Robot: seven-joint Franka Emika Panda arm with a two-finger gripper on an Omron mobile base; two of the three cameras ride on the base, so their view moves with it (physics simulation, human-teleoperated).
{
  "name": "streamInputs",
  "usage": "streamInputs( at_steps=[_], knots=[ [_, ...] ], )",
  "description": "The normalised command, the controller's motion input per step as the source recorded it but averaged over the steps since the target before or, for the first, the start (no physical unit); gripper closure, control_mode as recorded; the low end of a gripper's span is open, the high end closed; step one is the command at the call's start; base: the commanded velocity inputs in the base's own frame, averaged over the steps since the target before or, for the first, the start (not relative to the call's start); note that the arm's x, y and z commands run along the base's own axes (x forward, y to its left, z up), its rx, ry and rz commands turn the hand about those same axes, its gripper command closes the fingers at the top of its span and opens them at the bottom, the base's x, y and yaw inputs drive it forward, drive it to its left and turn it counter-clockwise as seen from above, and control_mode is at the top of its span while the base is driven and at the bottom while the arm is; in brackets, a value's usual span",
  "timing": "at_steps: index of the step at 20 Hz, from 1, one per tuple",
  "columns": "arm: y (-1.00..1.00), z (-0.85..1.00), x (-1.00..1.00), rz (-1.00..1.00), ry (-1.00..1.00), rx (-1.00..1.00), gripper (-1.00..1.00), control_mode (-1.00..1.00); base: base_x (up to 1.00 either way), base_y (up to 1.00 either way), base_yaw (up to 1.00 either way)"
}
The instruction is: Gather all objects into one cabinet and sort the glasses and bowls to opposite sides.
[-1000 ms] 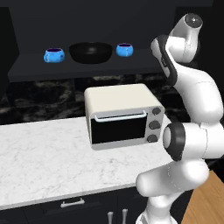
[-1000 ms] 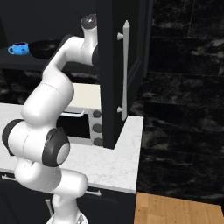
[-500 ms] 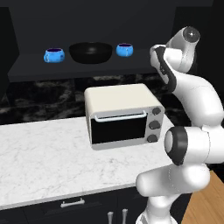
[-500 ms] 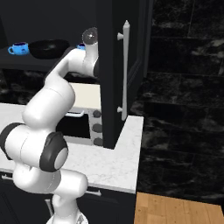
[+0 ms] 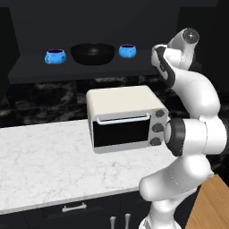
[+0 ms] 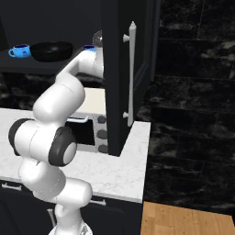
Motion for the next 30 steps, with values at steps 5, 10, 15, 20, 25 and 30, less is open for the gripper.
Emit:
streamInputs(
  at_steps=[5, 10, 15, 20, 25, 30],
  knots=[
    [-0.10, 0.00, 0.24, 0.00, 0.00, 0.00, 1.00, -1.00, 0.00, 0.00, 0.00],
    [-0.13, 0.00, 0.22, -0.02, 0.00, 0.00, 1.00, -1.00, 0.00, 0.00, 0.00],
    [-0.11, 0.00, 0.18, -0.02, 0.00, 0.00, 1.00, -1.00, 0.00, 0.00, 0.00],
    [-0.11, 0.00, 0.07, -0.03, 0.00, 0.00, -1.00, -1.00, 0.00, 0.00, 0.00],
    [-0.03, -0.01, 0.00, -0.01, 0.00, 0.00, -1.00, -1.00, 0.00, 0.00, 0.00],
    [0.02, 0.00, 0.00, 0.00, 0.00, 0.00, -1.00, -1.00, 0.00, 0.00, 0.00]
  ],
)
